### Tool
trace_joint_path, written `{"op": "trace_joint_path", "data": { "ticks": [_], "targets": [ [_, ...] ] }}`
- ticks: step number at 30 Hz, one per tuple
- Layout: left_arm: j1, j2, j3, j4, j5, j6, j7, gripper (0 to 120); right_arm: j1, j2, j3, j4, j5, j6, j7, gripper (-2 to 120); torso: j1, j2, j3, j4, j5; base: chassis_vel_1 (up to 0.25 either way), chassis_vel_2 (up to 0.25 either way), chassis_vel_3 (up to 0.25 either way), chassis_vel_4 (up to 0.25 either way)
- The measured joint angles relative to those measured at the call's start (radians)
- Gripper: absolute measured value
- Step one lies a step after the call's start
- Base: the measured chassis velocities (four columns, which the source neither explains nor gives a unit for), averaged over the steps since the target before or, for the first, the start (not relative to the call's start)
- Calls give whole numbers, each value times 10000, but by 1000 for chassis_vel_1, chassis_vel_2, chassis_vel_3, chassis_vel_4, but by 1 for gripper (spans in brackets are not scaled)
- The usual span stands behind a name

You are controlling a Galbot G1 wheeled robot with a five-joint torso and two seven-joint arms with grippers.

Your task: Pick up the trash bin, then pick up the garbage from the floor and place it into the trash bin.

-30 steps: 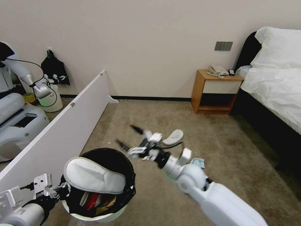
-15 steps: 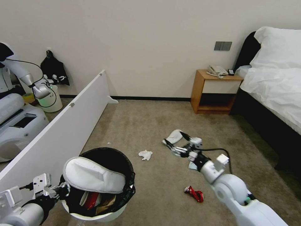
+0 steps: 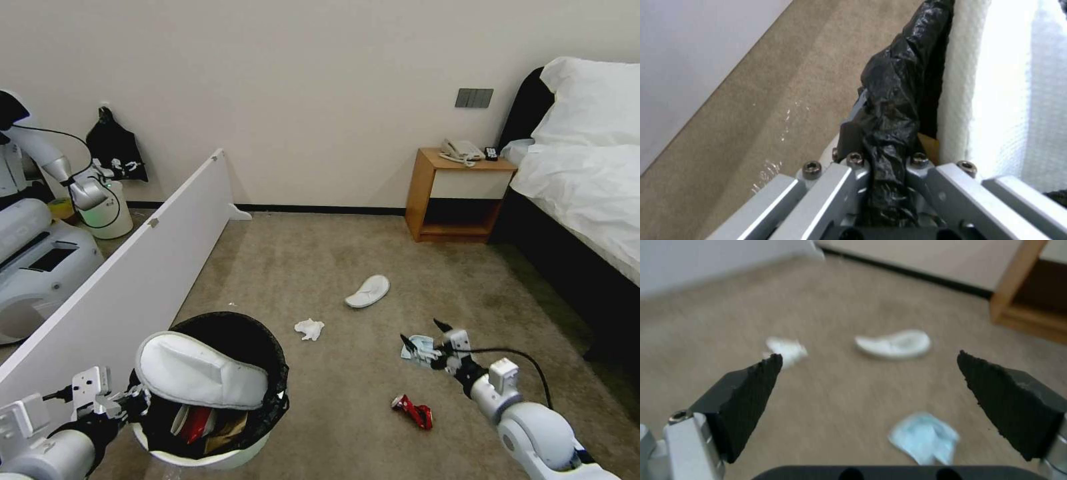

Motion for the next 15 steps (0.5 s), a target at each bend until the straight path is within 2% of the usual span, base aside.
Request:
{"op": "trace_joint_path", "data": {
  "ticks": [5,15],
  "targets": [
    [55,-3,-29,-11,-6,0,0,3,165,77,-35,-1315,-1345,362,-441,100,0,0,0,0,1,0,0,0,0],
    [98,-7,-28,-30,-5,0,1,3,570,275,-82,-2648,-2549,435,-593,100,0,0,0,0,-1,0,0,0,0]
  ]
}}
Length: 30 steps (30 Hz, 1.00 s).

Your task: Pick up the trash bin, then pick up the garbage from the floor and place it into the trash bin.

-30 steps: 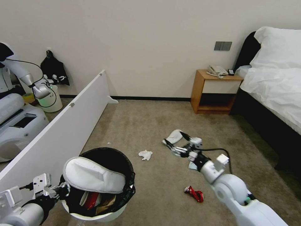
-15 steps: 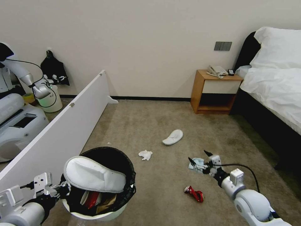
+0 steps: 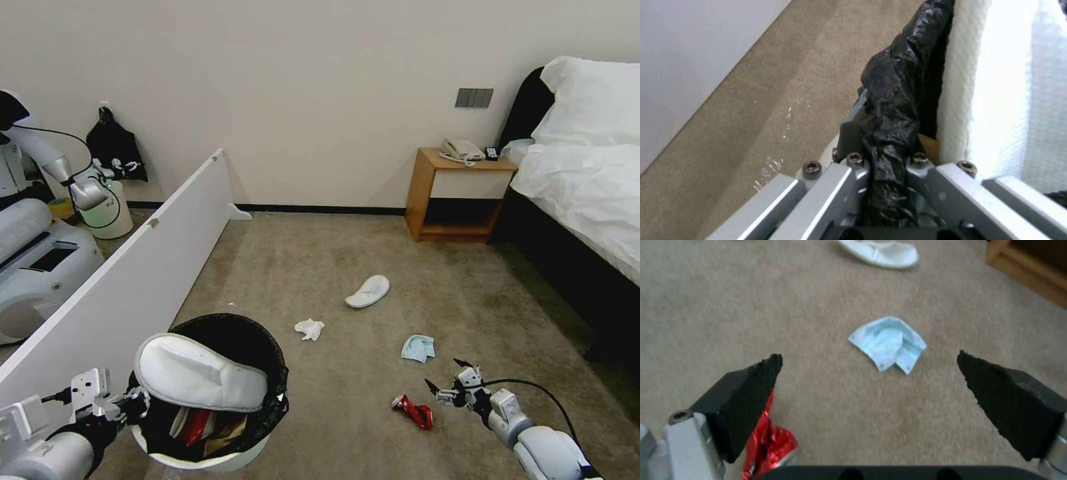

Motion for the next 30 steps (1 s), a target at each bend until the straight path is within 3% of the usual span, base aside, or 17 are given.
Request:
{"op": "trace_joint_path", "data": {
  "ticks": [18,30],
  "targets": [
    [-15,-39,35,0,38,0,-33,3,677,529,-676,-1515,-69,-28,-494,100,-1,0,0,-1,0,0,0,0,0],
    [6,-63,-27,22,50,-1,-65,3,1490,1370,-1701,-2975,-767,162,-803,100,0,0,0,0,-1,0,0,0,0]
  ]
}}
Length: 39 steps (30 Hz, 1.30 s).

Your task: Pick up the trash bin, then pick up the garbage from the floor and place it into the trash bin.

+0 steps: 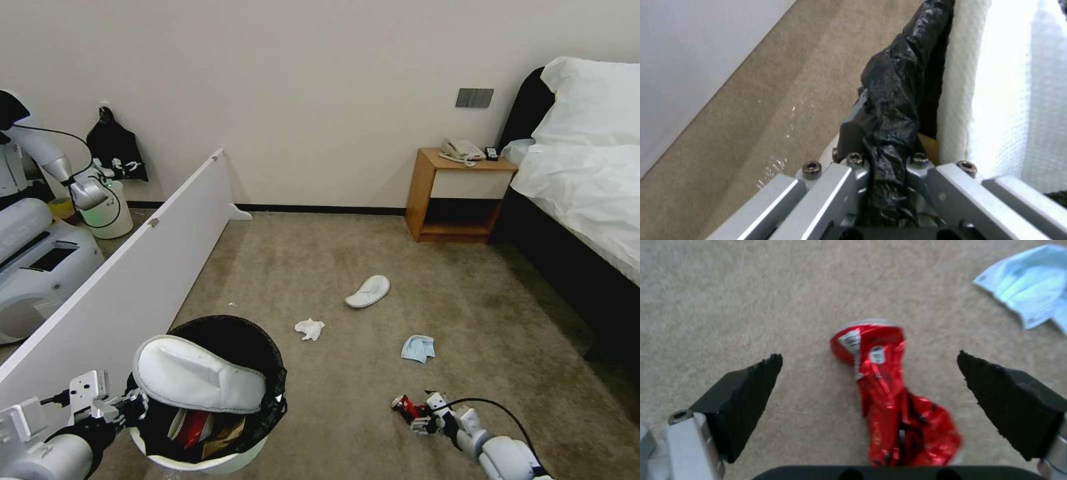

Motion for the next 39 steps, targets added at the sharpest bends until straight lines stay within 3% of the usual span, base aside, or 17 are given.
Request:
{"op": "trace_joint_path", "data": {
  "ticks": [21,39],
  "targets": [
    [-94,-35,27,81,1,-7,-46,3,894,696,-46,-1704,-749,214,275,100,0,0,0,0,0,0,0,0,0],
    [58,-90,14,-64,11,-8,-81,3,1146,762,148,-2349,-976,260,296,37,0,0,-1,2,3,0,0,0,0]
  ]
}}
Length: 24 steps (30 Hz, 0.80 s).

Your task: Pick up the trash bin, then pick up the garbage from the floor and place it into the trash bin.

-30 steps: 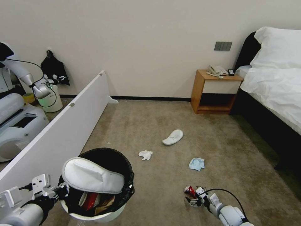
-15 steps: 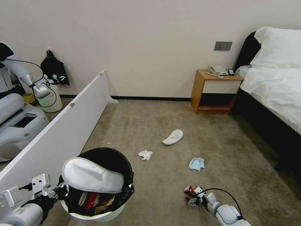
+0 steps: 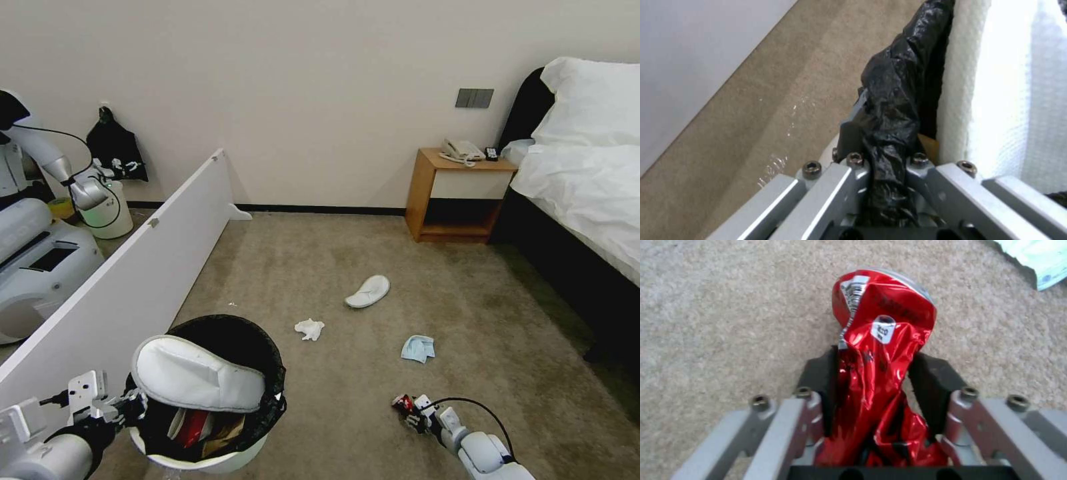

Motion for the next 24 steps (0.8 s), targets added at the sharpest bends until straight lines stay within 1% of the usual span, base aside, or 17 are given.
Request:
{"op": "trace_joint_path", "data": {
  "ticks": [1,3,4,5,9,13,14,15,16,18,20,21,22,23,24],
  "targets": [
    [0,0,0,0,0,0,0,3,0,0,0,0,0,0,0,37,0,0,0,0,0,0,0,0,0],
    [31,-1,-25,-18,4,0,0,3,-49,-34,87,-25,62,46,-96,29,0,1,-1,1,-3,0,0,0,0],
    [31,-1,-25,-18,4,0,0,3,-49,-34,87,-25,62,46,-96,29,0,1,-1,1,-3,0,0,0,0],
    [31,0,-27,-28,7,0,-1,3,-78,-73,103,-8,107,61,-143,26,-1,1,0,1,-3,0,0,0,0],
    [28,0,-21,-41,8,0,-1,3,-170,-181,107,112,263,98,-251,25,0,0,0,-1,2,0,0,0,0],
    [6,6,8,-42,12,0,-5,3,-390,-458,179,575,650,303,-377,23,0,-1,2,-12,-1,0,0,0,0],
    [-11,6,30,-43,13,0,-5,3,-460,-500,295,810,842,476,-396,20,0,0,2,-9,-1,0,0,0,0],
    [-11,6,30,-43,13,0,-5,3,-460,-500,295,810,842,476,-396,20,0,0,2,-9,-1,0,0,0,0],
    [-29,6,49,-42,14,0,-5,3,-507,-513,415,977,958,625,-398,19,0,-1,2,-2,1,0,0,0,0],
    [-34,6,52,-41,14,0,-5,3,-523,-521,456,1038,993,682,-399,19,0,-1,2,-1,1,0,0,0,0],
    [-57,10,64,-40,16,2,-6,3,-656,-624,884,1762,1401,1056,-378,19,0,0,2,-3,0,0,0,0,0],
    [-57,10,64,-40,16,2,-6,3,-656,-624,884,1762,1401,1056,-378,19,0,0,2,-3,0,0,0,0,0],
    [-52,13,64,-41,12,2,-5,3,-754,-713,1111,2346,1674,1199,-363,19,0,-1,2,-4,-1,0,0,0,0],
    [-46,15,64,-41,11,3,-5,3,-794,-750,1176,2591,1786,1240,-360,19,1,0,2,-6,-1,0,0,0,0],
    [-5,23,64,-44,10,4,-3,3,-905,-897,1325,3482,2271,1335,-361,19,0,0,2,-5,-1,0,0,0,0]
  ]
}}
